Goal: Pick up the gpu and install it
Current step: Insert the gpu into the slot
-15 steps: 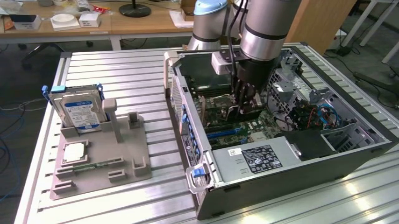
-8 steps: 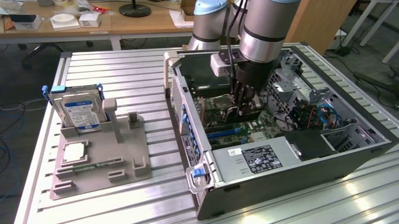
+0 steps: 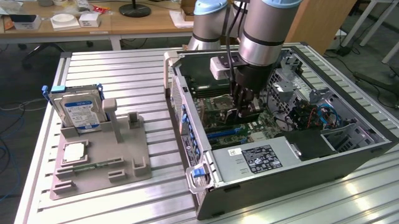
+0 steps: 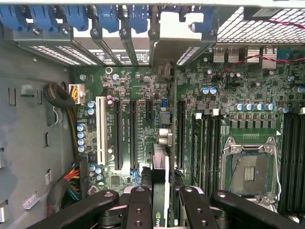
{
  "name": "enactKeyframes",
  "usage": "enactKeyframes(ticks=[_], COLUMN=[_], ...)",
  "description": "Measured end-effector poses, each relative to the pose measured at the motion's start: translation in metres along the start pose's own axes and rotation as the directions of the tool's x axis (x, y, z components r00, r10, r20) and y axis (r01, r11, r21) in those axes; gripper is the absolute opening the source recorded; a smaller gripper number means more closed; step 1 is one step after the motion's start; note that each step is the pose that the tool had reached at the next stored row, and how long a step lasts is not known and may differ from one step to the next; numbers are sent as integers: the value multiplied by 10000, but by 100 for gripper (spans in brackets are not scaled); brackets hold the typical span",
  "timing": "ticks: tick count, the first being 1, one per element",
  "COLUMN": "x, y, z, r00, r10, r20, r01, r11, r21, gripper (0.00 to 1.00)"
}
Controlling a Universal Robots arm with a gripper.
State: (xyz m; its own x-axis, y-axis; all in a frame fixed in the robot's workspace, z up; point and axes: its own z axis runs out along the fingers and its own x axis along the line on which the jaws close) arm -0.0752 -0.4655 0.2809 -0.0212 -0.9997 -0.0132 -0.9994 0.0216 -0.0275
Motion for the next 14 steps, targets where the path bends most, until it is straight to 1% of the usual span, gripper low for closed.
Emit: enactKeyframes(ticks=[14], x=[5], y=[39], z=[53], r00=[10000], r10=[-19], r20=[10], r01=[19], r11=[10000], r21=[-1], gripper=[27])
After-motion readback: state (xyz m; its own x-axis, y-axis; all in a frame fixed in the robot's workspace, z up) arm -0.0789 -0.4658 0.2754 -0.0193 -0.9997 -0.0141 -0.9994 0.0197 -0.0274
